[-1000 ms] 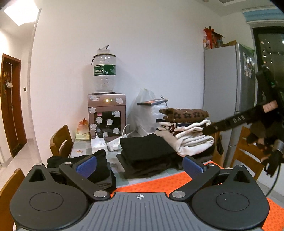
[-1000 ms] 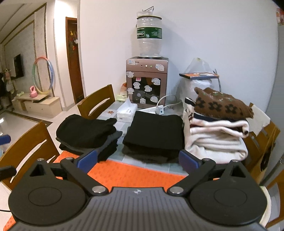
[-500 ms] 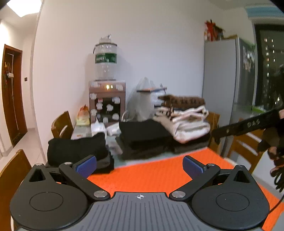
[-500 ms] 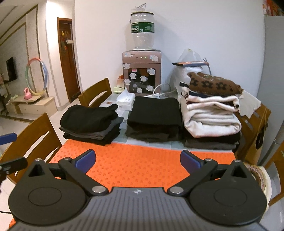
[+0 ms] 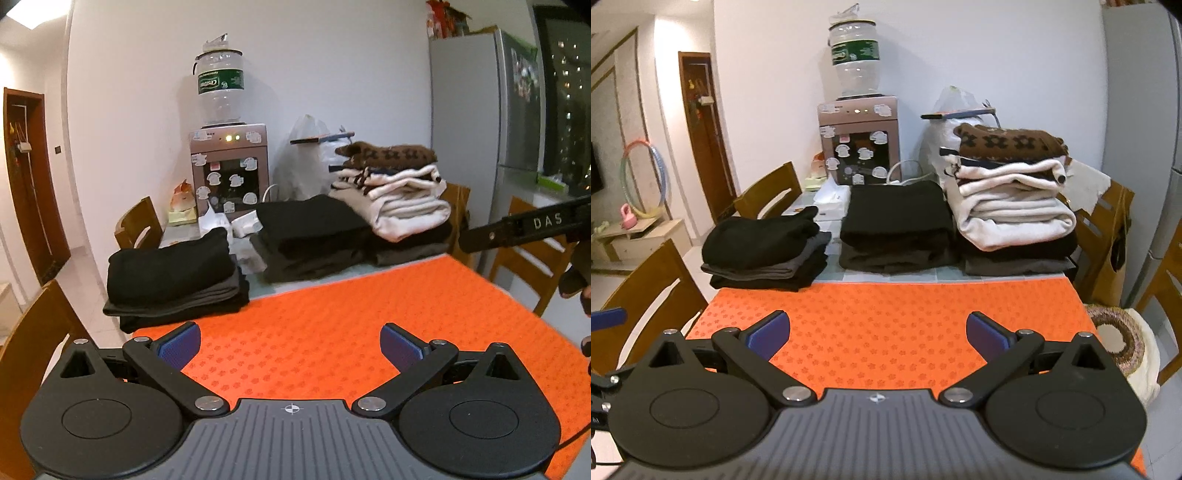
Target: Fold clothes
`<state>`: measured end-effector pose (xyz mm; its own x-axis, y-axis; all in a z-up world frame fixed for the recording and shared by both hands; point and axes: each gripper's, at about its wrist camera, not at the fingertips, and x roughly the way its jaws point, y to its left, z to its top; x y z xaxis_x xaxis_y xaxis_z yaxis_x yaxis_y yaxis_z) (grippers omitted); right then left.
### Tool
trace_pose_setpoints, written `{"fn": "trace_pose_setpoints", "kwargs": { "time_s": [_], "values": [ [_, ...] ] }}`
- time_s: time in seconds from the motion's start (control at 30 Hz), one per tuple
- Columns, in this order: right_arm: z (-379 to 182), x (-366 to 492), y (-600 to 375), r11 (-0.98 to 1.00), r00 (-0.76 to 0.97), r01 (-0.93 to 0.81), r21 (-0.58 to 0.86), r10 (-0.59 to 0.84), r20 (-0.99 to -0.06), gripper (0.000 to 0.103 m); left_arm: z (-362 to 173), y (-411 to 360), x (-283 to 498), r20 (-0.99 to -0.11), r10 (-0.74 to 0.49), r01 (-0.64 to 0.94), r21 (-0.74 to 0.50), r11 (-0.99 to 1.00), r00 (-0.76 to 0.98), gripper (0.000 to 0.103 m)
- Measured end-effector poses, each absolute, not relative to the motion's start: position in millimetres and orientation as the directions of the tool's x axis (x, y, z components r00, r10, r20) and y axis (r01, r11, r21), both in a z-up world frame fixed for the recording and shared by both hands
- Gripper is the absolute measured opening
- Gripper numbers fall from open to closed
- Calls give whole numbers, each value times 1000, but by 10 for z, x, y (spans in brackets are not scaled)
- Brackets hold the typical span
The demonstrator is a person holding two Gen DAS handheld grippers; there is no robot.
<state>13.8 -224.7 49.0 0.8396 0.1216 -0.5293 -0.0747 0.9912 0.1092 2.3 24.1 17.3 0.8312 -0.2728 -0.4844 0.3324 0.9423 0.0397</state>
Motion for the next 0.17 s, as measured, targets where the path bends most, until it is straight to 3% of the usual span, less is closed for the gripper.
{"fn": "trace_pose_setpoints", "kwargs": {
  "time_s": [0.17],
  "values": [
    [342, 146, -2270, 991, 844, -41, 126, 102, -526, 102, 111, 247, 64, -499, -262, 318, 29, 948, 826, 103]
  ]
}}
